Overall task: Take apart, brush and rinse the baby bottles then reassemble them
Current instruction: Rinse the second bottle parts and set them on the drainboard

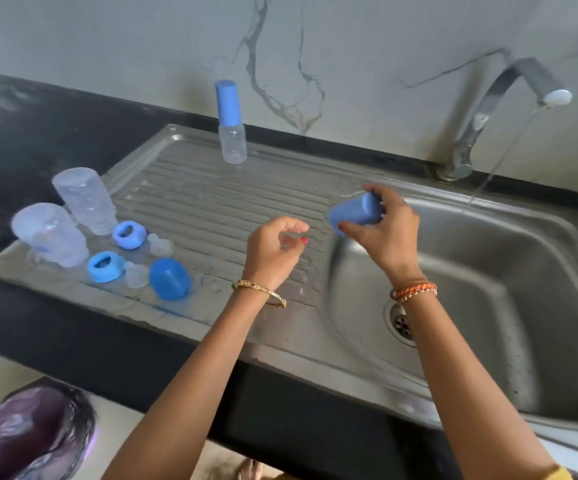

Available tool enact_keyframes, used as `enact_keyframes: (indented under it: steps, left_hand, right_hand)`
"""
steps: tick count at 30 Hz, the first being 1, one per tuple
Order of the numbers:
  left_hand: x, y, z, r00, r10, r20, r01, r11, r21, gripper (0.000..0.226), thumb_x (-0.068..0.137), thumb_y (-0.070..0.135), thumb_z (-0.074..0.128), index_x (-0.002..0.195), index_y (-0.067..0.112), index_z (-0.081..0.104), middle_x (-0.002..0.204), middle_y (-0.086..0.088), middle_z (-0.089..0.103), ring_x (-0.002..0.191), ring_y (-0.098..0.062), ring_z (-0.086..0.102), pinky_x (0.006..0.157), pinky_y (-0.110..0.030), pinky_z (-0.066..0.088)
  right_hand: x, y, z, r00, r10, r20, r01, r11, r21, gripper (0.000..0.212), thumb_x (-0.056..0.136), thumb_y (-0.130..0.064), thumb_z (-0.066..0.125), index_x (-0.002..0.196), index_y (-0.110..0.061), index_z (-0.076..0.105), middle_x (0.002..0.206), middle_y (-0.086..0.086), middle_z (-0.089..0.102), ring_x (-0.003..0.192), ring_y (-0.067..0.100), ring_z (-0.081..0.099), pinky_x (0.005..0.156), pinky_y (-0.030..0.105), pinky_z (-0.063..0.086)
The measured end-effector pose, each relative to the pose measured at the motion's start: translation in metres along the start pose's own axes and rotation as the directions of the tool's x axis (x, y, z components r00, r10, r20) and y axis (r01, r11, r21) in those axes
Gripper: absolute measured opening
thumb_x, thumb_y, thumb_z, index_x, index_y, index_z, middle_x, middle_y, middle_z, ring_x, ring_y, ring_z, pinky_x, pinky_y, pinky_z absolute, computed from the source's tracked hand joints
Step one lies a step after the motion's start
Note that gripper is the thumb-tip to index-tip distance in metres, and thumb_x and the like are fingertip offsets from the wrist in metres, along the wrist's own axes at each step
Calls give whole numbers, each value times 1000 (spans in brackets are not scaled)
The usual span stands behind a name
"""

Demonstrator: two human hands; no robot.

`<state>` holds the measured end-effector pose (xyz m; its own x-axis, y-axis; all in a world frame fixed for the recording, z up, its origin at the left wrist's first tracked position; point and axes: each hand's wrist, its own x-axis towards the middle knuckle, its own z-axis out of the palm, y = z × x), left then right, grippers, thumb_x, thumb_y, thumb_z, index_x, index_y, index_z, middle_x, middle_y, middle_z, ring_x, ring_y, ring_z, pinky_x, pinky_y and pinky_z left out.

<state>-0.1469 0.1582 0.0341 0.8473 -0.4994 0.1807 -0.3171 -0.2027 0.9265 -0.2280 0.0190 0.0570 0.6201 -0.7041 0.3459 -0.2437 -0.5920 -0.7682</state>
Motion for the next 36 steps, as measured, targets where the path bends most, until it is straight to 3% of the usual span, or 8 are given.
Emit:
enact_keyframes:
  steps: [3,7,12,16,20,25,29,36]
  left_hand:
    - [17,5,-43,994,58,-97,-55,998,31,27,81,-10,54,84,15,65,82,7,63,62,11,56,67,-6,43]
    - [49,-9,-103,981,70,-178,-47,991,127,37,81,-15,46,93,12,68,89,1,65,81,-8,60,82,-21,45]
    - [67,-46,-157,978,-43,-202,83,978,191,33,81,-15,46,100,2,68,92,-4,63,63,21,52,75,-11,43]
    - [64,-64,-177,966,-139,-217,180,967,181,28,84,-10,50,101,3,68,92,-3,62,66,11,56,79,-15,44]
    - [60,-66,-176,969,-181,-166,208,965,161,22,87,-4,53,102,4,67,94,-3,63,90,-12,57,87,-23,44]
    - [59,-67,-175,972,-179,-153,206,960,187,22,89,0,53,104,5,67,94,2,62,89,-8,56,73,-8,41]
    - [56,-63,-172,972,-183,-146,207,964,167,21,89,0,53,104,5,67,94,1,61,90,-9,55,77,-14,42]
    - [49,-57,-169,972,-149,-183,178,972,151,20,89,0,54,103,4,67,95,2,61,92,-9,56,73,-6,42]
  right_hand:
    - [8,-46,36,998,-54,20,49,982,181,53,60,-9,83,109,-12,62,95,-6,59,85,10,55,75,23,48]
    - [-1,-80,95,963,-137,232,94,978,187,60,61,-12,83,117,-14,62,111,3,65,89,10,58,77,17,46]
    - [-18,-90,158,846,-205,491,176,979,107,67,60,-8,82,122,-11,58,115,9,63,101,23,59,88,36,47]
    - [-24,-88,181,768,-215,604,217,974,72,65,62,-6,81,123,-9,57,119,10,61,107,24,56,89,31,45]
    - [-23,-87,184,759,-240,605,210,970,121,64,60,-5,82,120,-8,59,116,10,63,104,23,59,88,29,47]
    - [-25,-88,186,720,-264,642,238,963,128,69,61,-2,81,125,-5,55,120,12,60,108,23,57,89,20,45]
    - [-25,-84,185,723,-252,643,222,966,130,78,60,0,82,130,-6,49,124,13,57,110,23,56,88,15,42]
    - [-23,-83,176,729,-224,647,184,974,131,85,61,4,81,135,-10,43,124,13,53,99,12,50,86,13,40]
